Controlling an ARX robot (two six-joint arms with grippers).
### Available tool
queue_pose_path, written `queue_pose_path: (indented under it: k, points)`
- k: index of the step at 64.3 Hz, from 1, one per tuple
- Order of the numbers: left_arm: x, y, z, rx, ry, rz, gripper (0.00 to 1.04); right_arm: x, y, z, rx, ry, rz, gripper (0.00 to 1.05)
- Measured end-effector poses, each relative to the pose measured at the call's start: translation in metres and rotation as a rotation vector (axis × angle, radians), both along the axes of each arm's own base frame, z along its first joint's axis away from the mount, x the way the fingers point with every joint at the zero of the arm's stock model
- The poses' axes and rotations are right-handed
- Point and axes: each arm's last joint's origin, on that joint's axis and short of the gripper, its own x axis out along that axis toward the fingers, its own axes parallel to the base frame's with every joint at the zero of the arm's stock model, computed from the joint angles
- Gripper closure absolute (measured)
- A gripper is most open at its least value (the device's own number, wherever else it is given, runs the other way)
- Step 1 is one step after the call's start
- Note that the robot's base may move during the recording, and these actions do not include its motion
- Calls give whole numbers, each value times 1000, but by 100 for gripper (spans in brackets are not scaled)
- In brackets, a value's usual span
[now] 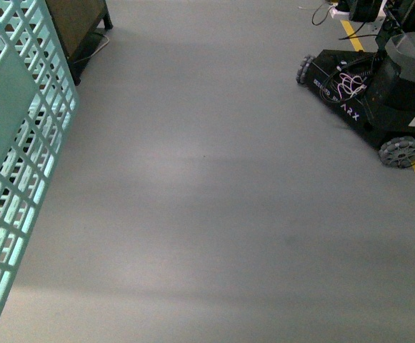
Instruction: Pick mango and avocado into basket
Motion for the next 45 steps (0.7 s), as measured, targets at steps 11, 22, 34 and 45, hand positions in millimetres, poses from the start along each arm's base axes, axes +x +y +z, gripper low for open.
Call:
queue_pose_path:
  k: [11,22,34,45]
  points:
    - [0,0,0,3,0,-2,91,0,0,0,0,0,1,9]
    - [0,0,0,1,0,-2,91,0,0,0,0,0,0,9]
    - [0,0,0,2,0,-1,91,0,0,0,0,0,0,9]
    - [0,0,0,-1,-1,-3,91,0,0,0,0,0,-1,9]
